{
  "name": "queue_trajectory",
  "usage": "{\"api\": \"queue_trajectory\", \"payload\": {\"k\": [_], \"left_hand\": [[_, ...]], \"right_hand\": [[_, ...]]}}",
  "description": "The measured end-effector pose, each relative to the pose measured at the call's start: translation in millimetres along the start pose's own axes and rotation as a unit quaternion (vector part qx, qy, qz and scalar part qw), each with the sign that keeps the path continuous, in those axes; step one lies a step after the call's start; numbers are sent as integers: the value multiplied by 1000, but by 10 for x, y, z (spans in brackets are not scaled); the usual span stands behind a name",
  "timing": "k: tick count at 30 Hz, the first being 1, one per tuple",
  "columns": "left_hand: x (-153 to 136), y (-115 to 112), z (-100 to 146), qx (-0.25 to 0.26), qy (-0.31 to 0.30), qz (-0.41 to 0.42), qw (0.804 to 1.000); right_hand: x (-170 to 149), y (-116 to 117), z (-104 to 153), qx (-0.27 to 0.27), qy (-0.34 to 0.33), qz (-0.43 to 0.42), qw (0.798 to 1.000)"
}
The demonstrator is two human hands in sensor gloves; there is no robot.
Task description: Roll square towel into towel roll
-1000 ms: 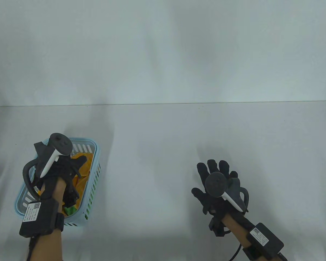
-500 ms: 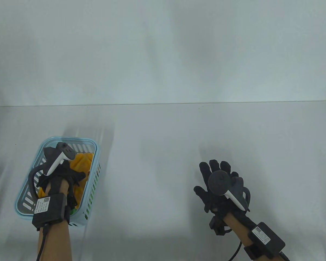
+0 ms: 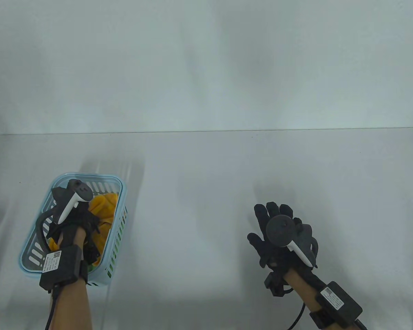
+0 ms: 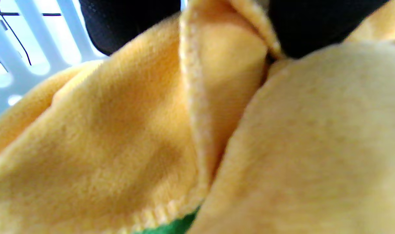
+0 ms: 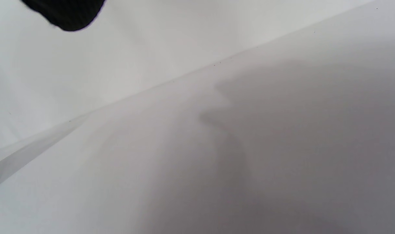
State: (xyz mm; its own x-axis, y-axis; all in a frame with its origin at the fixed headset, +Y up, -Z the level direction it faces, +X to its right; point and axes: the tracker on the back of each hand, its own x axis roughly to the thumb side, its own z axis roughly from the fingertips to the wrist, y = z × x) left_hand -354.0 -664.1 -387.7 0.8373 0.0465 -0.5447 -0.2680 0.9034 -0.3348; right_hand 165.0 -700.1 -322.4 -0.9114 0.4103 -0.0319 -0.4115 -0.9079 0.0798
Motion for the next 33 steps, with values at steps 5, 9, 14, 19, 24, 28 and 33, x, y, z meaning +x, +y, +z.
{"api": "queue_trajectory", "payload": {"k": [5,9,14,19,24,28,33], "left_hand": [[-96,242,147,34,1,31,999],[-158,467,304,71,2,54,996],[-208,710,496,116,-9,94,989],[-207,924,709,163,-21,128,978],[-156,1063,856,183,-35,126,974],[-63,1170,982,197,-52,122,971],[92,1277,1147,226,-77,113,964]], "right_hand": [[-3,-2,1,-2,-2,-4,1000],[-2,-10,4,-3,-3,-5,1000],[1,-35,29,-6,-3,-17,1000],[0,-44,42,-7,-3,-24,1000],[-7,-61,47,-8,-1,-29,1000],[-17,-69,50,-6,1,-39,999],[-17,-70,53,-3,2,-39,999]]}}
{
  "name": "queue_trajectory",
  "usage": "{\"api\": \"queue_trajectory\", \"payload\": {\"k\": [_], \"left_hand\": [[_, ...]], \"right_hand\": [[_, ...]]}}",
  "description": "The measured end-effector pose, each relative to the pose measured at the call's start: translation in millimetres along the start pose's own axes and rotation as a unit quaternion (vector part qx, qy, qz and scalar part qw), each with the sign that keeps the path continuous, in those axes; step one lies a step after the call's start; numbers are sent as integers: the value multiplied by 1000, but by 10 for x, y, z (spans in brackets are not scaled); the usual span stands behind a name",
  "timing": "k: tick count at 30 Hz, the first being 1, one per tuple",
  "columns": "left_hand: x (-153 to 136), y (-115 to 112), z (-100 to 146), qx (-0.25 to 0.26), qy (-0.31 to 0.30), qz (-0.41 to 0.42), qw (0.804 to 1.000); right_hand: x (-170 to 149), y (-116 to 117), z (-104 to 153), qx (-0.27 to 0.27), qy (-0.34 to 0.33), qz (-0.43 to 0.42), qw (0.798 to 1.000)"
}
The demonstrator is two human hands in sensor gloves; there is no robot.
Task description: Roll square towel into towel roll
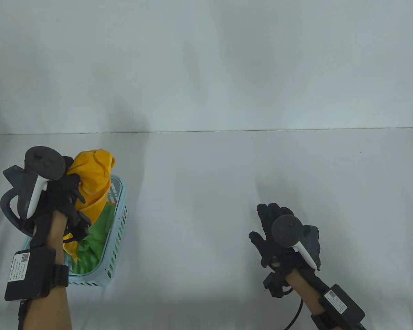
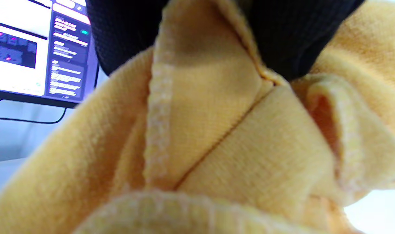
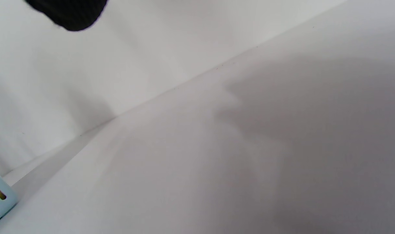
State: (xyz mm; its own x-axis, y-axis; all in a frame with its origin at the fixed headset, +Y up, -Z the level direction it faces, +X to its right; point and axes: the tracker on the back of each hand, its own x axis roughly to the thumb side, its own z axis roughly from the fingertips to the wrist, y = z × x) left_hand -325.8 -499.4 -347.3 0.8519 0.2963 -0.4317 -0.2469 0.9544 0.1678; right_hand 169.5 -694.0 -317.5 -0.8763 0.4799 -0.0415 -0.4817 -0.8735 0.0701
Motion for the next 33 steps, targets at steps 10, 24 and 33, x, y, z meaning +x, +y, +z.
{"api": "queue_trajectory", "payload": {"k": [10,24,33], "left_hand": [[543,274,287,31,-106,72,991],[1290,74,691,-77,-239,235,939],[1382,-1194,822,-182,-238,220,928]], "right_hand": [[-9,-16,-4,4,5,-10,1000],[-20,-44,-7,-6,4,-18,1000],[-14,-64,11,-13,-4,-24,1000]]}}
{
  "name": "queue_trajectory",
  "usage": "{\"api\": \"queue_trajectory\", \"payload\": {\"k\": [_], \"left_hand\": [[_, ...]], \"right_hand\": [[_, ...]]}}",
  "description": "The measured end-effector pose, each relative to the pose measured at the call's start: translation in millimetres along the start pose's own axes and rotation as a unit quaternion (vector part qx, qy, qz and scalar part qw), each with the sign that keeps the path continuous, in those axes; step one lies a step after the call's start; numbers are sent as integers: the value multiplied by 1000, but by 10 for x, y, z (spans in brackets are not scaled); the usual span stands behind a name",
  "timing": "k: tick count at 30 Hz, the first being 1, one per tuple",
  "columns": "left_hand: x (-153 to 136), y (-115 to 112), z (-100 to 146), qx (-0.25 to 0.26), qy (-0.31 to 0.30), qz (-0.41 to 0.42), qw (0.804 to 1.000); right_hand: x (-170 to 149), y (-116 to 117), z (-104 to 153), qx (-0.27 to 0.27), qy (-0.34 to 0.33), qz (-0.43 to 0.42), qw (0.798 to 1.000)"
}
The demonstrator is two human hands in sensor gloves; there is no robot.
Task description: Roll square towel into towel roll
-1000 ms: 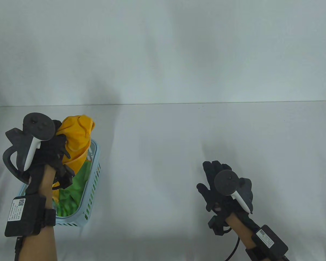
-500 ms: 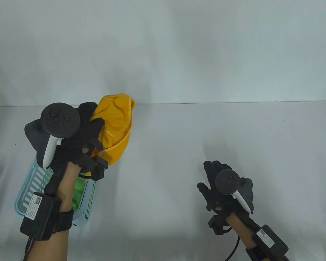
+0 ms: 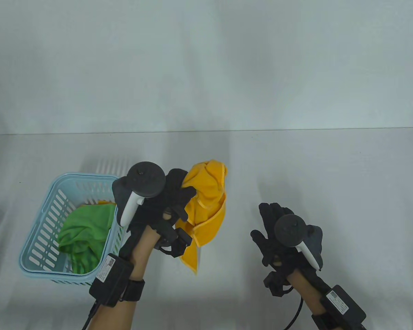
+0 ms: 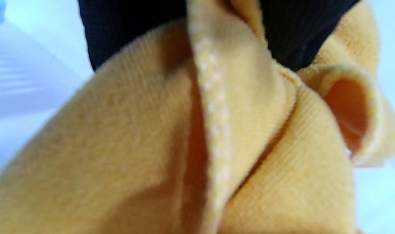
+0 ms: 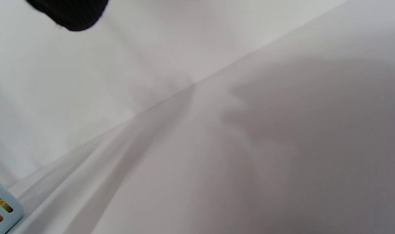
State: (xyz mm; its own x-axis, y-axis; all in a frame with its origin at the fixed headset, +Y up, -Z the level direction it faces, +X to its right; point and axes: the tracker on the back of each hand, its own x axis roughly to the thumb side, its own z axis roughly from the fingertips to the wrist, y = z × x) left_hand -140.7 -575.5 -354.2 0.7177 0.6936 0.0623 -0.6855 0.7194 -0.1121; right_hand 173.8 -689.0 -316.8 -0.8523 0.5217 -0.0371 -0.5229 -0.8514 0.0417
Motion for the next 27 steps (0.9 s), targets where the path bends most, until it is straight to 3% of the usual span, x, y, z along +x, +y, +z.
{"api": "queue_trajectory", "payload": {"k": [4,10,18,22,27], "left_hand": [[-212,-218,29,2,3,7,1000],[-480,-279,93,26,44,45,998],[-753,-312,105,39,96,86,991],[-718,-391,142,34,98,125,987],[-567,-540,159,-13,58,166,984]], "right_hand": [[27,-5,24,6,-13,-19,1000],[177,56,117,38,-64,-63,995],[610,209,388,92,-209,-108,968],[706,357,434,126,-196,-113,966],[588,390,334,107,-133,-114,979]]}}
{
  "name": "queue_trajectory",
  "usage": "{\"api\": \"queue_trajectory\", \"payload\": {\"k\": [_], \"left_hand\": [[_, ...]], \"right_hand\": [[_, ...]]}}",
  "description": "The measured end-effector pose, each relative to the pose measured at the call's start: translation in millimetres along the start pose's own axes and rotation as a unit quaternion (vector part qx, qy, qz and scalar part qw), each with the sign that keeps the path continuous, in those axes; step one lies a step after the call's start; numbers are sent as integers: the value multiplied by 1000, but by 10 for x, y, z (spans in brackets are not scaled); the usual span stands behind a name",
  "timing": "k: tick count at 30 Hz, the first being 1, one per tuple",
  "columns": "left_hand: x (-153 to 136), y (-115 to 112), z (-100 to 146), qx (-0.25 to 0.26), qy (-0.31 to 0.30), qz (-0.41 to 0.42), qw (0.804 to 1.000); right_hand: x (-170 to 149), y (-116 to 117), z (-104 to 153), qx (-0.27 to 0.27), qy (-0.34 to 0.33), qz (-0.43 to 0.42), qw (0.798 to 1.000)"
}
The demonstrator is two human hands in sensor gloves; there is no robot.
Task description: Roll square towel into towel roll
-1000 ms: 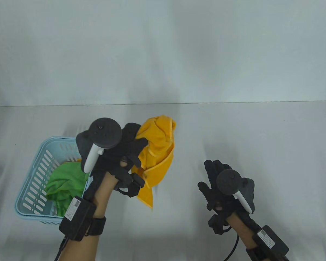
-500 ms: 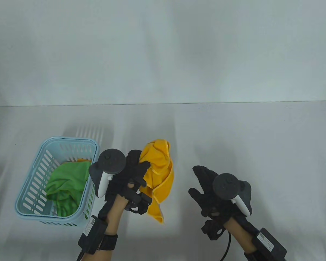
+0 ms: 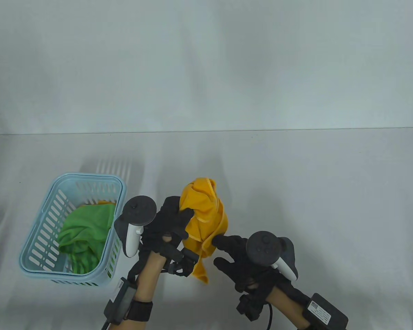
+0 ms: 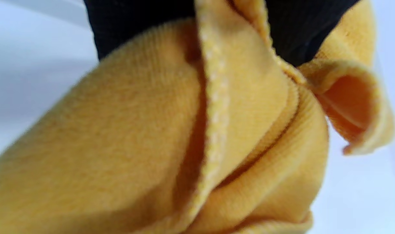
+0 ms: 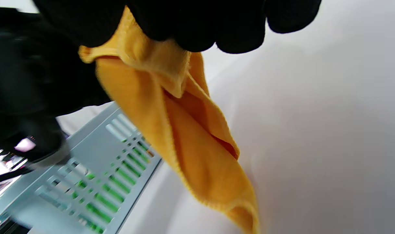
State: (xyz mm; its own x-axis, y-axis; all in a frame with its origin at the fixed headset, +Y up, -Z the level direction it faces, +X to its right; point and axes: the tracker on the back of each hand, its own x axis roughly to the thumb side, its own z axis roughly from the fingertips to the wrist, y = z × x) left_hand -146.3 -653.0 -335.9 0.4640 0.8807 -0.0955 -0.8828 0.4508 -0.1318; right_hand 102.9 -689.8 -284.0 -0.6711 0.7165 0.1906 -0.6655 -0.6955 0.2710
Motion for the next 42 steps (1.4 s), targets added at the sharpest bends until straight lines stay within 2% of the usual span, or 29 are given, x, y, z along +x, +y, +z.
{"api": "queue_trajectory", "payload": {"k": [5,10,14,22,30,35,42], "left_hand": [[75,-161,35,-38,-15,20,999],[109,-257,43,-62,-19,34,997],[111,-260,43,-62,-19,35,997],[48,-199,21,-48,-10,27,998],[-50,-101,-51,-17,2,-31,999],[-111,-78,-76,-15,13,-33,999],[-155,-104,-139,-25,25,-42,998]], "right_hand": [[-102,-59,-25,-20,45,-28,998],[-85,-77,-28,-49,50,12,997],[-82,-94,-44,-67,51,21,996],[-134,-169,-47,-101,54,-14,993],[-312,-397,-40,-129,93,-105,982],[-413,-544,-21,-147,109,-158,970],[-464,-650,-41,-130,103,-210,963]]}}
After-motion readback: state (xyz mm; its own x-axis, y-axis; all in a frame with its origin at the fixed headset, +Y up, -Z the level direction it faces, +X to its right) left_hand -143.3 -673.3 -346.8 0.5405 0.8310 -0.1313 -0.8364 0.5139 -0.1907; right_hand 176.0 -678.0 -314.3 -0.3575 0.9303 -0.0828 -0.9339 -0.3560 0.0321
